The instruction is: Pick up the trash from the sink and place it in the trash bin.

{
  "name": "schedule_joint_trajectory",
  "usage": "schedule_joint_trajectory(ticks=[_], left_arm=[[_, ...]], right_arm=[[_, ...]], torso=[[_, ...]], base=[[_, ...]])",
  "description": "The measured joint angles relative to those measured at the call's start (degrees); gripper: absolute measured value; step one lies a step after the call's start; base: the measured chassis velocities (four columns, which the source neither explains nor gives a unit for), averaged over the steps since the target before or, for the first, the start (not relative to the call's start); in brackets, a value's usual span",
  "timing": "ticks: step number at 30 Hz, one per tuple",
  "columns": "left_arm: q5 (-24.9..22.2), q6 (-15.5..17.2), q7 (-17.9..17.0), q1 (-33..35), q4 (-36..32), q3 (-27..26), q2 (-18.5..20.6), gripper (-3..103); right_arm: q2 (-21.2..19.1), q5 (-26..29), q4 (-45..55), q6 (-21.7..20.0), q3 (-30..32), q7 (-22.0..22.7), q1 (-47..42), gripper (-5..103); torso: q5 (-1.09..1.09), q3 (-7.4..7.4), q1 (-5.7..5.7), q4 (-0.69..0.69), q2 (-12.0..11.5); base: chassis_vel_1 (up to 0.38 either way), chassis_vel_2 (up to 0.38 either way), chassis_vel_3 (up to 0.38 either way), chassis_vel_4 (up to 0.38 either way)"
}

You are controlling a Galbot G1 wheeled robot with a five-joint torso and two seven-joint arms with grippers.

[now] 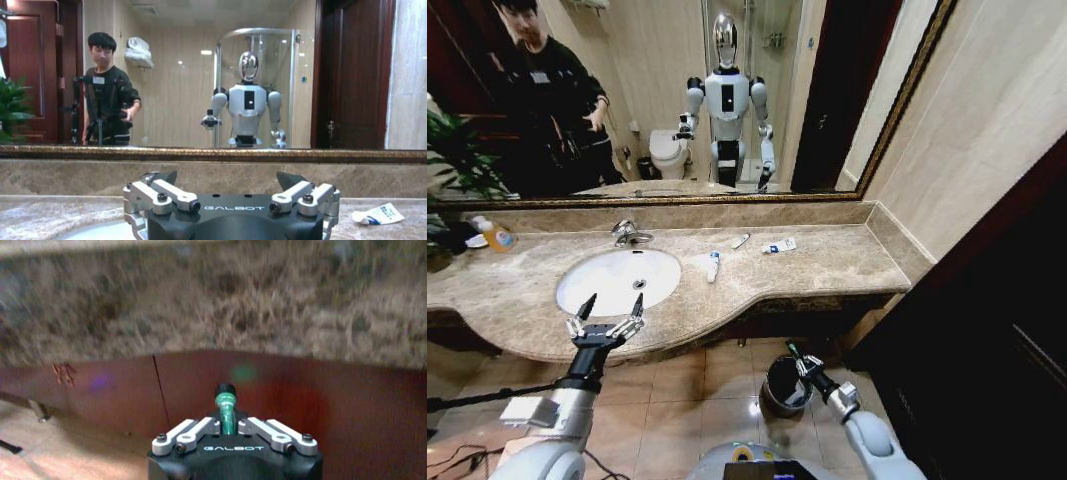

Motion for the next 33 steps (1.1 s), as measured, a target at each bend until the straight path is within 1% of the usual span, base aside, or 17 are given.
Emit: schedule_joint_trajectory(ticks=[2,5,7,10,11,14,16,21,22,23,26,27,30,31,32,33], left_arm=[[0.0,0.0,0.0,0.0,0.0,0.0,0.0,100],[0.0,0.0,0.0,0.0,0.0,0.0,0.0,100],[0.0,0.0,0.0,0.0,0.0,0.0,0.0,100],[0.0,0.0,0.0,0.0,0.0,0.0,0.0,100],[0.0,0.0,0.0,0.0,0.0,0.0,0.0,100],[0.0,0.0,0.0,0.0,0.0,0.0,0.0,100],[0.0,0.0,0.0,0.0,0.0,0.0,0.0,100],[0.0,0.0,0.0,0.0,0.0,0.0,-0.01,100],[0.0,0.0,0.0,0.0,0.0,0.0,0.0,100],[0.0,0.0,0.0,0.0,0.0,0.0,0.0,100],[0.0,0.0,0.0,0.0,0.0,0.0,0.0,100],[0.0,0.0,0.0,0.0,0.0,0.0,0.0,100],[0.0,0.0,0.0,0.0,0.0,0.0,0.0,100],[0.0,0.0,0.0,0.0,0.0,0.0,0.0,100],[0.0,0.0,0.0,0.0,0.0,0.0,0.0,100],[0.0,0.0,0.0,0.0,0.0,0.0,-0.01,100]], right_arm=[[0.75,-0.91,-1.93,0.52,0.05,0.15,0.66,9],[2.71,-2.76,-8.44,3.17,0.19,0.47,3.59,9],[3.16,-3.07,-10.12,3.79,0.3,0.61,4.48,9],[4.27,-3.68,-15.24,5.55,0.57,1.45,7.54,9],[4.27,-3.68,-15.24,5.55,0.57,1.45,7.54,9],[4.38,-3.84,-20.57,6.28,0.67,2.94,10.98,9],[4.15,-3.95,-21.6,6.24,0.65,3.42,11.71,9],[3.53,-4.27,-21.68,5.13,0.61,4.49,11.9,9],[3.46,-5.16,-21.32,4.6,0.64,5.47,11.73,5],[3.46,-5.16,-21.32,4.6,0.64,5.47,11.73,5],[3.16,-6.86,-21.37,4.64,0.73,7.25,11.54,20],[3.16,-6.86,-21.37,4.64,0.73,7.25,11.54,20],[3.28,-7.04,-20.71,4.76,0.81,8.17,10.95,36],[3.28,-7.04,-20.71,4.76,0.81,8.17,10.95,36],[3.29,-7.15,-20.47,4.89,0.82,8.46,10.76,42],[3.3,-7.31,-20.33,4.94,0.82,8.71,10.57,42]], torso=[[0.01,0.0,0.0,0.0,0.0],[0.0,0.0,0.0,0.0,0.0],[0.0,0.0,0.0,0.01,0.0],[0.01,0.0,0.0,0.0,0.0],[0.01,0.0,0.0,0.0,0.0],[0.01,0.0,0.0,0.0,0.0],[0.01,0.0,0.0,0.01,0.0],[0.0,0.0,0.0,0.0,0.0],[0.01,0.0,0.0,0.0,0.0],[0.01,0.0,0.0,0.0,0.0],[0.01,0.0,0.0,0.0,0.0],[0.01,0.0,0.0,0.0,0.0],[0.01,0.0,0.0,0.0,0.0],[0.01,0.0,0.0,0.0,0.0],[0.01,0.0,0.0,0.0,0.0],[0.01,0.0,0.0,0.0,0.0]], base=[[0.0,0.0,0.0,0.0],[0.0,0.0,0.0,0.0],[0.0,0.0,0.0,0.0],[0.0,0.0,0.0,0.0],[0.0,0.0,0.0,0.0],[0.0,0.0,0.0,0.0],[0.0,0.0,0.0,0.0],[0.0,0.0,0.0,0.0],[0.0,0.0,0.0,0.0],[0.0,0.0,0.0,0.0],[0.0,0.0,0.0,0.0],[0.0,0.0,0.0,0.0],[0.0,0.0,0.0,0.0],[0.0,0.0,0.0,0.0],[0.0,0.0,0.0,0.0],[0.0,0.0,0.0,0.0]])
